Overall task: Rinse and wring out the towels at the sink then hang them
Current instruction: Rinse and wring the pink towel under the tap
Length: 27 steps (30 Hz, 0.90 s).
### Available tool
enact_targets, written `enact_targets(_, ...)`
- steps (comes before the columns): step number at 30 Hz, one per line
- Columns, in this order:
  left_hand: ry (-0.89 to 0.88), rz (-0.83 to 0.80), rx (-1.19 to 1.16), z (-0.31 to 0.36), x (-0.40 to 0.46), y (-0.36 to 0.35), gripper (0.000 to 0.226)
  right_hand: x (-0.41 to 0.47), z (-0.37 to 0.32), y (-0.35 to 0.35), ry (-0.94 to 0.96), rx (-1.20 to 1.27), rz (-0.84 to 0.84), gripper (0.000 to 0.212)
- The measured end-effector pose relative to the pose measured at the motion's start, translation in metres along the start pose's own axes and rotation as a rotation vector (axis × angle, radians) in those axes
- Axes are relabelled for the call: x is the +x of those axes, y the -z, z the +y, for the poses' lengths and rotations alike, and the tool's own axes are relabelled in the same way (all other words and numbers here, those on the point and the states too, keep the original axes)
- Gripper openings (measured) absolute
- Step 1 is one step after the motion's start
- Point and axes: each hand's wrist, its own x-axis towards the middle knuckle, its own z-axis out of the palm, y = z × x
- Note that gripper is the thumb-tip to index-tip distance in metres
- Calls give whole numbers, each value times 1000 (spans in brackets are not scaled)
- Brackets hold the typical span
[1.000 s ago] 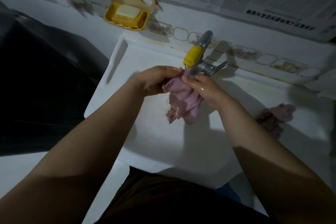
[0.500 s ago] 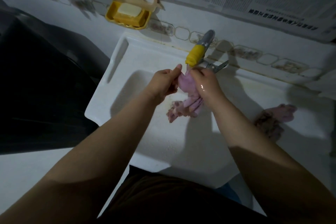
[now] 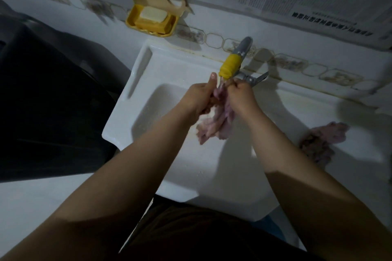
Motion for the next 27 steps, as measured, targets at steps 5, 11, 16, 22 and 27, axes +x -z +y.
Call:
enact_targets(5, -98, 49, 86, -5, 8, 42, 46, -2, 22, 19, 39, 117, -376, 17)
enact_targets(11, -236, -111, 287, 23, 10, 30, 41, -6, 12, 15, -38, -38, -645, 42)
enact_targets(16, -167, -129, 149, 15, 10, 17, 57, 2, 7, 7, 53, 28, -475, 30)
enact_targets(22, -81, -206, 229, -29, 8, 29, 54, 23, 17, 17, 4, 263, -217, 18)
enact_targets(27, -138, 14, -16, -31, 7, 32, 53, 24, 15, 24, 113, 47, 157, 26)
